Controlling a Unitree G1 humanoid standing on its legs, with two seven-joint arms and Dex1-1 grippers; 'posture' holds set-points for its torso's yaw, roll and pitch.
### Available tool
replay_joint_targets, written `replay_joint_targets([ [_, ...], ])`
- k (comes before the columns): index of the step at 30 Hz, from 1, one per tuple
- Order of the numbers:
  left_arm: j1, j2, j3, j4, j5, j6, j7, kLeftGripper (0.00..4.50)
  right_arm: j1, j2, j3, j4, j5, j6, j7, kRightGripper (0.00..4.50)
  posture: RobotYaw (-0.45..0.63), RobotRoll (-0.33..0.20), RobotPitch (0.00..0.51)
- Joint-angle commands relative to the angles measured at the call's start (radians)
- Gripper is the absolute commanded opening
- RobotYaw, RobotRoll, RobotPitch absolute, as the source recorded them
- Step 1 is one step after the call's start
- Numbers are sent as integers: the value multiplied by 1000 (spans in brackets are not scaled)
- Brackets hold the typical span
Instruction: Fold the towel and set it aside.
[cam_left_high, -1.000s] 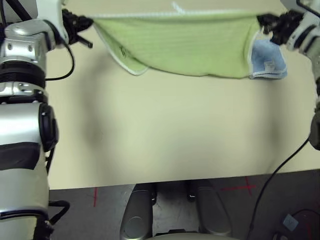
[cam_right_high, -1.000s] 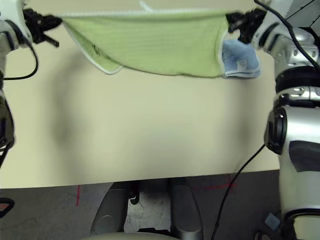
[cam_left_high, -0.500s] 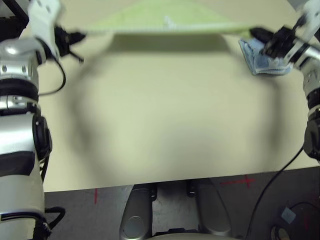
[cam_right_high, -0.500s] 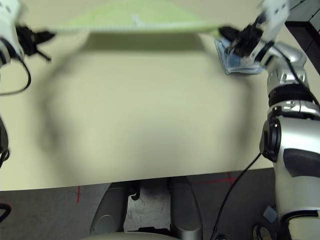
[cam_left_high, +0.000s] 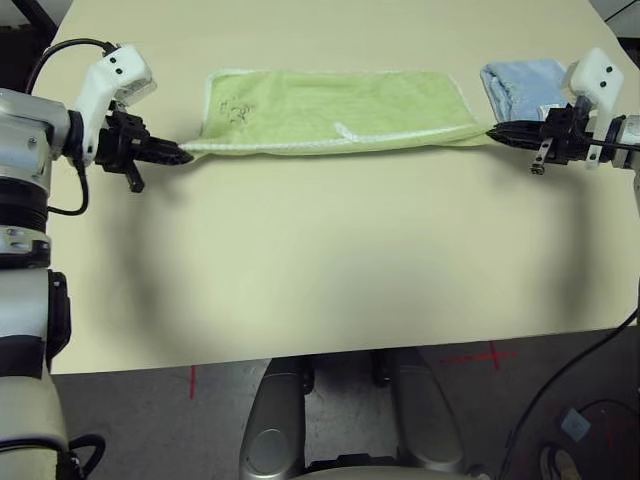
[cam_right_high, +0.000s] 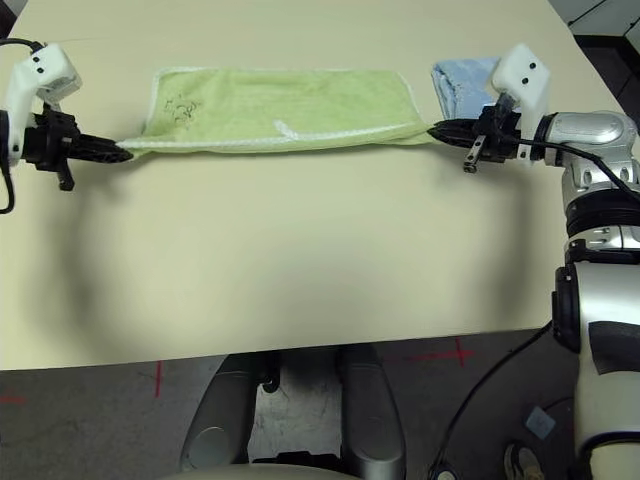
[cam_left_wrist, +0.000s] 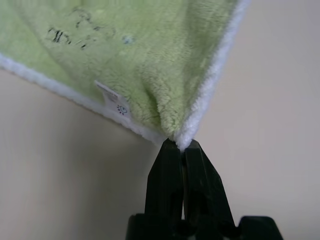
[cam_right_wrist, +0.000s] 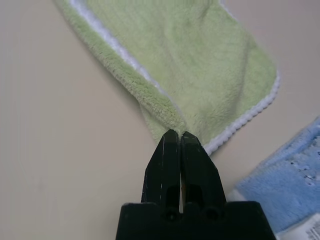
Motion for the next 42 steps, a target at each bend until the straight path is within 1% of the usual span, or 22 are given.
replay_joint_targets([
  [1,6,48,-69,-55,-78,39,-20,17,-11,-25,-37,-24,67,88,119,0,19,0,344],
  [5,-32,81,-138,-60,-139,58,-20,17,-11,-46,-46,-44,91,126,189,0,16,0,344],
  [11,-81,85,-192,-18,-198,81,-20,17,4,-63,-41,-89,111,180,271,0,13,0,348],
  [15,-108,71,-210,21,-253,108,-20,17,32,-92,9,-154,165,262,284,0,8,0,352],
  [19,-121,97,-264,4,-328,145,-20,17,74,-150,87,-228,246,329,284,0,2,0,353],
  [21,-117,135,-310,-39,-378,169,-20,17,88,-173,117,-235,267,325,284,0,2,0,354],
  [23,-110,181,-357,-87,-421,188,-20,17,97,-187,142,-223,272,282,284,0,3,0,354],
  [27,-78,323,-453,-250,-545,250,-20,17,121,-211,191,-184,263,174,284,0,8,0,354],
  [31,-43,415,-493,-357,-621,270,-20,17,139,-224,224,-168,277,124,284,0,22,0,353],
  [33,-18,451,-502,-402,-648,276,-20,17,153,-233,250,-174,290,107,284,0,29,0,352],
  [36,21,491,-510,-459,-679,290,-20,17,193,-274,314,-234,343,122,284,0,32,0,352],
  [39,47,520,-514,-503,-706,306,-20,17,229,-327,382,-301,401,139,284,0,32,0,352],
  [42,63,528,-515,-512,-709,301,-20,17,252,-372,430,-371,452,174,284,0,31,0,351],
])
